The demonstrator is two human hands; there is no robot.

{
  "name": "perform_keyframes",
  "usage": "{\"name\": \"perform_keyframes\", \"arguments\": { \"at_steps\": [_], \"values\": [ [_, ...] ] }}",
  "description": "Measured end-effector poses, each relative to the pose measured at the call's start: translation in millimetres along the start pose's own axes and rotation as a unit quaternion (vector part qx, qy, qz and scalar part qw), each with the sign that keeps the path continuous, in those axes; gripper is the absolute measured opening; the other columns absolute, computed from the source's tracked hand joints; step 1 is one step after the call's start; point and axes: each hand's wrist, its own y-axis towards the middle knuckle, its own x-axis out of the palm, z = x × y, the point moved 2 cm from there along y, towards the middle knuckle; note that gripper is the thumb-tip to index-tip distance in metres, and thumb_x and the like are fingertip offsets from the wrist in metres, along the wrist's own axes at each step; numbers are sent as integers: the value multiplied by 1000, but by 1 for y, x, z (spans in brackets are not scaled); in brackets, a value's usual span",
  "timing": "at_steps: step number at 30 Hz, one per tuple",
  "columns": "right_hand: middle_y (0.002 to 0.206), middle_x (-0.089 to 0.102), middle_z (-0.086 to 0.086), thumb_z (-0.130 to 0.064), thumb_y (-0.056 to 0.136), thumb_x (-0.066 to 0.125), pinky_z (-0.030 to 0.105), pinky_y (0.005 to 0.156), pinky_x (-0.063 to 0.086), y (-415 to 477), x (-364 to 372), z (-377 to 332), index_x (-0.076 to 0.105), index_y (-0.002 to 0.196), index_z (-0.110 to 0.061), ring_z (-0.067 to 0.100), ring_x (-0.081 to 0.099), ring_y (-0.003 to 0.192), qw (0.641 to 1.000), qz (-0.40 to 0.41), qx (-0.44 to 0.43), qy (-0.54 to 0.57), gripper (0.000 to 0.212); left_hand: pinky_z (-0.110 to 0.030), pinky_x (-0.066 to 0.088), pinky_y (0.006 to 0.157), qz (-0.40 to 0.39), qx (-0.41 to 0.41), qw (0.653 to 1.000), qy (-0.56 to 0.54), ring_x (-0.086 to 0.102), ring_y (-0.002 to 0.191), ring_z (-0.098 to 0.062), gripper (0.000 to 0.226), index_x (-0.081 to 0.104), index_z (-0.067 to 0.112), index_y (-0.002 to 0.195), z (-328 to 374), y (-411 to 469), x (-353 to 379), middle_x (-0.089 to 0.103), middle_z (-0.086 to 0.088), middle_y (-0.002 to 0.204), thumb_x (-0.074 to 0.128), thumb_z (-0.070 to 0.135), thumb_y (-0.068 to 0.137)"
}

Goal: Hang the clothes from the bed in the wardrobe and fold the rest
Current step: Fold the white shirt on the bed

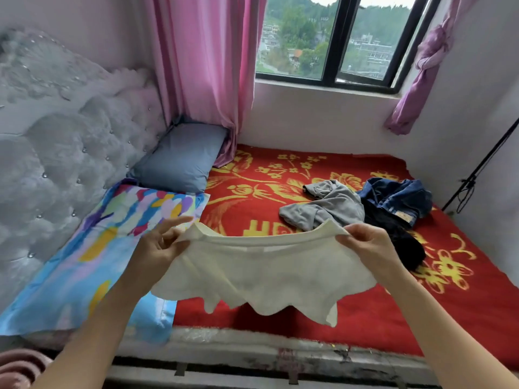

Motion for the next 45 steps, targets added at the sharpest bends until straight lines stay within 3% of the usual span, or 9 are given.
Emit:
{"name": "perform_keyframes", "arguments": {
  "at_steps": [6,11,16,23,27,30,35,40,45],
  "values": [
    [57,61,-25,3,77,69,6,52,39,-16,-34,-81,65,82,-11,-5,52,52,973,117,-198,28,15,-7,45,62,33,121,992,0,57,61,4,59,72,43,86,94,-17,-23,66,16,68,64,-13,71],
    [56,61,-23,-3,82,68,7,51,41,-14,-39,-110,60,71,-24,-6,52,50,976,92,-193,53,25,1,38,60,177,172,956,158,58,62,11,30,70,26,87,126,0,-26,65,27,66,70,-2,75],
    [54,58,-2,1,78,68,19,50,41,-6,-22,-119,57,60,-15,9,50,49,993,56,-76,67,26,-40,37,88,225,89,856,456,48,110,-35,39,59,13,125,117,28,17,56,-16,119,62,19,87],
    [54,48,8,5,78,60,19,43,34,-11,16,-132,45,61,-8,15,45,42,980,14,77,180,26,-21,46,56,-117,70,990,32,58,55,1,39,66,21,74,119,-18,117,65,12,62,71,59,69],
    [77,56,21,6,79,61,33,61,51,-18,29,-134,50,64,-6,28,56,66,974,-13,80,211,22,-20,48,57,-42,95,982,159,59,61,-4,61,55,18,86,114,-25,142,60,13,71,67,72,58],
    [68,60,7,0,78,68,21,55,51,-21,30,-126,59,60,-9,15,58,60,983,-37,40,177,22,-10,40,51,35,184,960,209,51,55,-2,22,55,14,81,113,-20,146,57,9,65,68,32,83],
    [78,69,-9,-18,82,69,9,60,46,-24,-2,-84,68,83,-15,-6,61,67,989,-21,0,147,4,-15,31,48,-98,77,991,56,39,51,-3,25,51,10,63,108,-2,138,46,9,54,59,18,85],
    [152,23,-4,-92,30,57,37,112,25,-64,-9,-2,19,149,-24,13,23,138,988,-123,91,37,142,-29,47,59,-134,-47,987,-70,57,70,-27,29,60,5,72,114,10,143,63,-20,82,45,13,96],
    [152,16,-6,-90,46,54,37,116,18,-103,40,24,9,146,-29,8,14,139,994,-95,-28,-40,126,-40,42,68,-85,-31,996,-26,50,76,-30,24,60,-4,85,123,19,157,55,-24,87,49,15,94]
  ]
}}
